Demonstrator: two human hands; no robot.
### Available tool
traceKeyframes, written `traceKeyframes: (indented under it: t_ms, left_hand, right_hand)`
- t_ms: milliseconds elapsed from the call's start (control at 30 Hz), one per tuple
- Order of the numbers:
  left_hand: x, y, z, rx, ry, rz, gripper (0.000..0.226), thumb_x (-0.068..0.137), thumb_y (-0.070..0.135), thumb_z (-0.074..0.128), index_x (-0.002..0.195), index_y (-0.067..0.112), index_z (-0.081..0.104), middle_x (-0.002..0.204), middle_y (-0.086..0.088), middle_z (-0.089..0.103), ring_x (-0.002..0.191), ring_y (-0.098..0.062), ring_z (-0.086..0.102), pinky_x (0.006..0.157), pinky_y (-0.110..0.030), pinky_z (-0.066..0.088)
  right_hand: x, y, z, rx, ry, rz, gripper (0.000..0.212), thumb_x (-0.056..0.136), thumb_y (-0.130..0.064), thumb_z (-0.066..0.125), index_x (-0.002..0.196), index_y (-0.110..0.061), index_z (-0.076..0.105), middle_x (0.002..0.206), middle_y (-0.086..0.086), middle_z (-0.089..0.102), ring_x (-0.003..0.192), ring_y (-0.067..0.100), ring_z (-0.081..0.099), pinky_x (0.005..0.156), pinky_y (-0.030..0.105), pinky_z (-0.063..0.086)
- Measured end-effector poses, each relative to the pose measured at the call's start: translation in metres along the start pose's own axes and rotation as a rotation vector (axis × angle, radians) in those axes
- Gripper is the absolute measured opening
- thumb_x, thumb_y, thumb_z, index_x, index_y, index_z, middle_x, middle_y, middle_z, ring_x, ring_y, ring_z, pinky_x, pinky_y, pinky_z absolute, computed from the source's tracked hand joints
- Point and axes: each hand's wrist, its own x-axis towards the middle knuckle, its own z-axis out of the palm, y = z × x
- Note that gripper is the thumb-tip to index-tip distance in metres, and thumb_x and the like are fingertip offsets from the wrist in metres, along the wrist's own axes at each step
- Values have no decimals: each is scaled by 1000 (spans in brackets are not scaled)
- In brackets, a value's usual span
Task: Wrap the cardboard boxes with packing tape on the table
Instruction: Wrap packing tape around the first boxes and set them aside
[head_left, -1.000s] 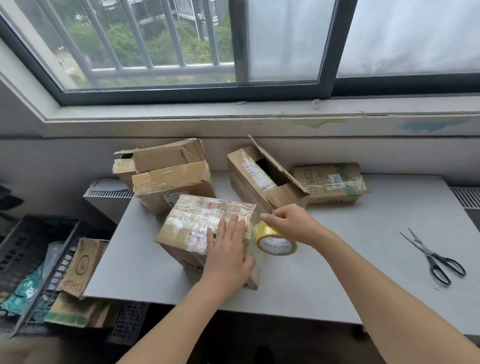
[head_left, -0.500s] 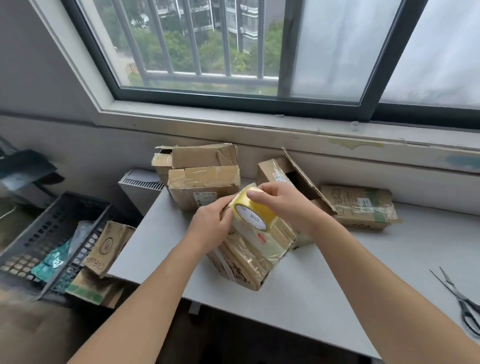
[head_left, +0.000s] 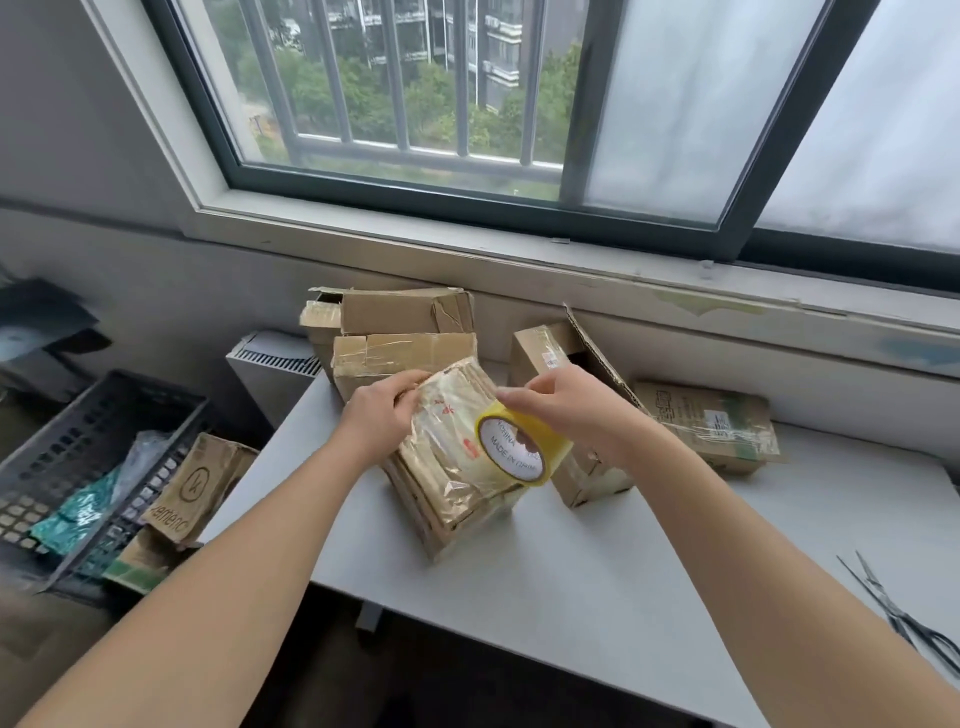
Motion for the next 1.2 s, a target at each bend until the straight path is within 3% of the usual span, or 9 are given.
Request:
traceKeyframes:
  t_ms: [100, 233, 333, 467, 600, 700, 833, 1033, 1200]
  left_hand:
    - [-1, -6, 10, -6, -59, -7, 29, 105, 24, 54, 129, 32, 68, 117, 2, 74, 90, -19, 66, 87, -33, 54]
    - [-8, -9, 22, -15, 21, 17, 30, 105, 24, 53, 130, 26, 71, 126, 2, 72, 114, -19, 64, 96, -27, 48]
    - [-13, -8, 25, -25, 82, 67, 31, 105, 21, 55, 131, 21, 71, 128, 0, 72, 121, -21, 63, 103, -29, 48]
    - [-16, -4, 31, 1, 167, 59, 29, 104, 23, 57, 129, 24, 73, 125, 0, 74, 119, -23, 65, 101, -34, 51]
    - [-22, 4, 37, 31, 198, 44, 31, 105, 23, 54, 131, 25, 71, 124, -2, 74, 116, -27, 65, 96, -37, 52]
    - [-27, 4, 39, 79, 200, 79, 33, 105, 21, 52, 133, 20, 69, 126, -3, 73, 119, -29, 64, 96, -39, 53]
    - [-31, 2, 36, 191, 39, 138, 48, 104, 23, 46, 151, 14, 51, 142, -1, 62, 128, -27, 56, 101, -38, 49]
    - [-28, 5, 25, 505, -149, 156, 62, 106, 34, 34, 163, 12, 22, 159, -2, 40, 138, -26, 42, 106, -42, 42]
    - [-34, 6, 26, 575, -194, 162, 74, 105, 49, 29, 164, 7, 10, 160, -10, 35, 138, -29, 40, 111, -44, 38]
  right_hand:
    - [-6, 0, 5, -71, -38, -36, 55, 92, -58, 64, 72, -8, 55, 66, 9, 39, 59, 17, 34, 56, 32, 24]
    - [-9, 6, 10, 36, 18, -5, 51, 94, -52, 66, 85, -2, 67, 69, 5, 47, 64, 18, 44, 63, 33, 31]
    - [-12, 8, 15, 113, 36, 35, 47, 94, -50, 66, 93, -3, 73, 63, -2, 57, 59, 11, 52, 59, 24, 37]
    - [-11, 2, 21, 167, 39, 37, 84, 78, -68, 66, 106, 11, 63, 72, 9, 54, 67, 18, 50, 68, 32, 36]
    - [-11, -3, 19, 176, 62, -9, 78, 87, -64, 64, 97, 13, 62, 79, 28, 69, 64, 20, 55, 68, 35, 42]
    - [-16, 0, 24, 169, 69, -2, 62, 97, -51, 62, 85, 10, 67, 64, 9, 73, 58, 16, 67, 73, 37, 57]
    - [-22, 9, 28, 178, 97, 25, 51, 98, -52, 60, 65, -13, 59, 55, 1, 67, 62, 19, 68, 76, 39, 57]
    - [-26, 12, 37, 151, 153, -16, 58, 96, -64, 52, 70, -12, 53, 63, 15, 65, 52, 13, 56, 58, 26, 43]
    - [-34, 28, 40, 184, 217, -63, 55, 94, -60, 61, 72, -10, 57, 62, -3, 49, 57, 11, 46, 58, 25, 35]
